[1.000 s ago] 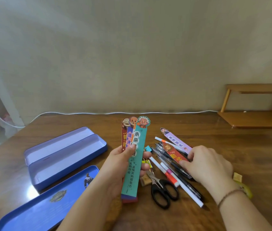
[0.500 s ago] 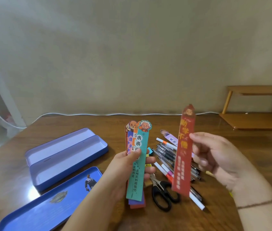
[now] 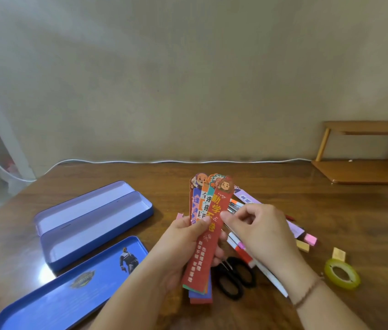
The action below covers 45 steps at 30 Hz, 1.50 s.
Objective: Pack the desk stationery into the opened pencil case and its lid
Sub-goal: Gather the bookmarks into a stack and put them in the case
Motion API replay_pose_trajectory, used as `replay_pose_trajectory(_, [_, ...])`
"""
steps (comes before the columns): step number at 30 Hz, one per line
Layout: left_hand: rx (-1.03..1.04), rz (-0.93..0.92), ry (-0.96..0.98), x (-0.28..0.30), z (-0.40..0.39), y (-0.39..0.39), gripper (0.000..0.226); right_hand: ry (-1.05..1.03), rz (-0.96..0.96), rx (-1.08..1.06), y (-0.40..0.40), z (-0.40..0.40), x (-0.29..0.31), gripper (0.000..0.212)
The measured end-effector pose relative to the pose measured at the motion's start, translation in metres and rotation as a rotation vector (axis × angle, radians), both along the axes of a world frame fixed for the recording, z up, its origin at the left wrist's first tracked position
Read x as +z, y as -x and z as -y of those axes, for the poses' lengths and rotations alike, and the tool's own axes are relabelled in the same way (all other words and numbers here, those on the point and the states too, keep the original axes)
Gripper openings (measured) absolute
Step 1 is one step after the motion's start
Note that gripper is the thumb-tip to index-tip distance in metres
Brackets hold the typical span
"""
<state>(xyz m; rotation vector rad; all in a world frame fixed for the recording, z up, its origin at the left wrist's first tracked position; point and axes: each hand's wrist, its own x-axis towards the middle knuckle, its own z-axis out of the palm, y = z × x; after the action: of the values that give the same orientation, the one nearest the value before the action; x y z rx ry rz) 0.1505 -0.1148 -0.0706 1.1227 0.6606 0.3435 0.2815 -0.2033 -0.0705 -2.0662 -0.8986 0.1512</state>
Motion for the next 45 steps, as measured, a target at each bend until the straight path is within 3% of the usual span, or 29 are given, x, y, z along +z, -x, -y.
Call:
replay_pose_trajectory(3, [0.037, 0.001, 0.024, 0.001, -0.003, 0.0, 0.031, 0.237, 0.298, -0.242, -0.029, 0.009, 0.001, 0.025])
replay_pose_trajectory(7, [0.048, 0.003, 0.039, -0.001, -0.004, 0.0, 0.035, 0.504, 0.251, -0.371, -0.05, 0.015, -0.005, 0.026])
replay_pose_trajectory(14, [0.055, -0.025, 0.043, -0.002, -0.005, 0.0, 0.038, 0.509, 0.213, -0.439, -0.056, 0.014, -0.008, 0.04])
replay_pose_trajectory(22, [0.055, -0.022, 0.025, -0.003, -0.006, 0.0, 0.035, 0.42, 0.159, -0.453, -0.061, 0.016, -0.005, 0.014])
replay_pose_trajectory(25, [0.093, 0.018, 0.034, -0.003, -0.003, -0.001, 0.034, 0.117, 0.002, -0.362, -0.058, 0.021, 0.005, 0.014])
replay_pose_trajectory(28, [0.118, 0.077, 0.067, 0.0, 0.0, -0.003, 0.032, -0.319, -0.448, -0.077, -0.036, 0.02, 0.018, 0.013])
replay_pose_trajectory(30, [0.125, 0.093, 0.093, -0.001, 0.001, -0.004, 0.031, -0.316, -0.596, 0.118, -0.014, 0.015, 0.019, 0.014])
replay_pose_trajectory(34, [0.117, 0.09, 0.124, -0.004, -0.002, -0.003, 0.039, -0.183, -0.611, 0.285, 0.018, 0.003, 0.012, 0.028])
replay_pose_trajectory(38, [0.087, 0.124, 0.079, -0.001, 0.0, -0.002, 0.032, -0.055, -0.402, 0.26, 0.027, 0.003, 0.008, 0.019])
replay_pose_trajectory(42, [-0.024, 0.128, -0.017, 0.001, 0.003, 0.0, 0.025, 0.148, 0.045, 0.207, 0.023, 0.008, 0.012, 0.021])
replay_pose_trajectory(43, [-0.051, 0.122, -0.044, 0.001, 0.003, 0.002, 0.022, 0.156, 0.113, 0.181, 0.019, 0.009, 0.012, 0.022])
replay_pose_trajectory(45, [-0.103, 0.105, -0.083, 0.002, 0.002, 0.004, 0.019, -0.039, 0.122, 0.095, 0.01, 0.012, 0.015, 0.017])
